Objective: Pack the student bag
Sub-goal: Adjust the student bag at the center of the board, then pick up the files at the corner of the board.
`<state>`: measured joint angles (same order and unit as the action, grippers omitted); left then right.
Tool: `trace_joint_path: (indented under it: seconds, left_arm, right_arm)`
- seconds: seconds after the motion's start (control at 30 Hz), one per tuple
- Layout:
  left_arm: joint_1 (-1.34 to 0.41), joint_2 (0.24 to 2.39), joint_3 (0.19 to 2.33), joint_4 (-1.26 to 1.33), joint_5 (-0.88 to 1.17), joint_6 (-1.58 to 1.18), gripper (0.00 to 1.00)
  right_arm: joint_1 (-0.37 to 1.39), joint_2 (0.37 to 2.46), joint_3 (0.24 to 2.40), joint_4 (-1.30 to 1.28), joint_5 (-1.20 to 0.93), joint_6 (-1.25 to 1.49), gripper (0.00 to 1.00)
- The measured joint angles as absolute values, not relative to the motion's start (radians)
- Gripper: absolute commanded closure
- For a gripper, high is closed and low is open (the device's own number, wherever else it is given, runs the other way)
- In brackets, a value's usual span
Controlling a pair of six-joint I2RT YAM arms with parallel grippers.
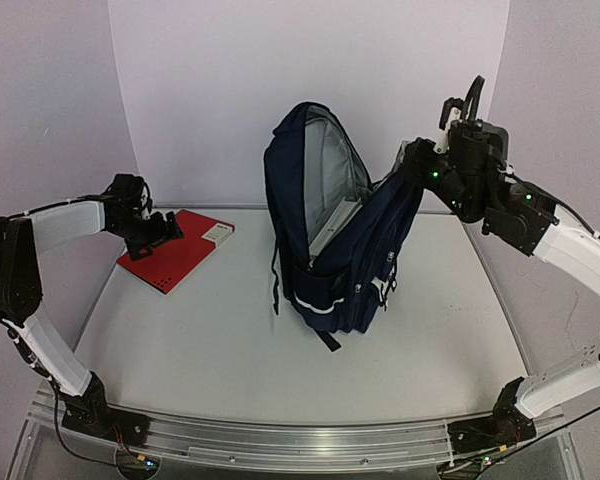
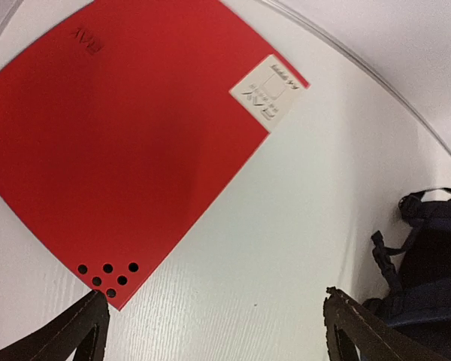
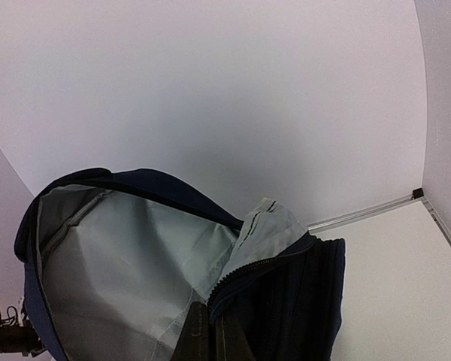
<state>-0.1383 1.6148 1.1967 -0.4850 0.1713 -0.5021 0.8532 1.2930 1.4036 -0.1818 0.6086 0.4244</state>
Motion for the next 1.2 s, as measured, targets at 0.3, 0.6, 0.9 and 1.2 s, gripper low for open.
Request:
trace_joint_path:
  seconds: [0.3,0.6,0.9,1.2]
  left_arm:
    - [-0.012,1.583,0.821,-0.13,0.297,-0.865,0.26]
    - [-0.009,1.62,0.711,0.136,0.386,-1.033,0.41]
    - [0.013,1.547,0.602,0.184,0.317,-1.1,0.43]
    - [0.05,1.594,0.575,0.313,0.372,-1.134,0.59]
  right_arm:
    - [0.853,1.293,1.404,-0.181,0.6,0.428,1.0]
    - [0.853,1.293,1.404,-0.18,0.593,0.432,1.0]
    - [0.853,1.293,1.404,-0.18,0.593,0.432,1.0]
    - [0.853,1.293,1.404,-0.18,0.587,0.433,1.0]
